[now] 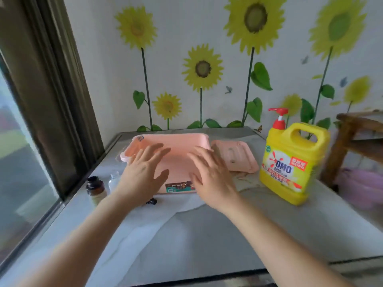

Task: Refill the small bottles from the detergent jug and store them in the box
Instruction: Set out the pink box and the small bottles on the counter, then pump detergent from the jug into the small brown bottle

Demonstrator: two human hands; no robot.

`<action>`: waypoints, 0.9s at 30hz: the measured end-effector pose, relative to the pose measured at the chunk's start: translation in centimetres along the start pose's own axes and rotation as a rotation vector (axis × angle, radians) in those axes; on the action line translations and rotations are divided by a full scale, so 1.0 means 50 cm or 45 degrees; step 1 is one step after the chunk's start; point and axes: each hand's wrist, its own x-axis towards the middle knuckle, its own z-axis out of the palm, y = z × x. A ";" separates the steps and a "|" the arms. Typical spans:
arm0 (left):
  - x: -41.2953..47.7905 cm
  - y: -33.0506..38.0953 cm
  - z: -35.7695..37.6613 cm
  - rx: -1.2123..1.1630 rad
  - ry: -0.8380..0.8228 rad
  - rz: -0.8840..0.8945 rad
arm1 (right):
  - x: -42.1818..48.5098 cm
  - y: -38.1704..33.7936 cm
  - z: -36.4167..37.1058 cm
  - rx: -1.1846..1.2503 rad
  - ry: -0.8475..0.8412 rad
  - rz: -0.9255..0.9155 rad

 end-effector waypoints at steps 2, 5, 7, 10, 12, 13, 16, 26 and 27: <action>-0.042 -0.005 -0.002 0.111 -0.073 -0.009 | -0.020 -0.016 0.001 -0.113 -0.114 -0.002; -0.074 -0.004 0.009 0.198 -0.171 -0.004 | -0.029 -0.018 -0.006 -0.207 -0.273 -0.019; -0.064 0.001 0.010 0.244 -0.196 -0.014 | -0.019 -0.012 -0.011 -0.227 -0.332 -0.003; -0.041 0.004 0.013 0.312 -0.260 -0.061 | 0.000 -0.001 -0.013 -0.229 -0.406 0.038; -0.022 0.005 0.015 0.346 -0.307 -0.093 | 0.016 0.008 -0.011 -0.213 -0.442 0.063; -0.009 0.003 0.017 0.358 -0.326 -0.098 | 0.027 0.015 -0.011 -0.189 -0.446 0.082; 0.023 0.001 0.020 0.395 -0.407 -0.072 | 0.049 0.033 -0.013 -0.160 -0.510 0.101; -0.101 0.026 -0.044 -0.344 0.508 -0.150 | 0.009 -0.035 0.027 0.272 -0.029 -0.047; -0.122 0.014 -0.059 -0.331 0.609 -0.181 | 0.003 -0.053 0.043 0.343 -0.078 -0.042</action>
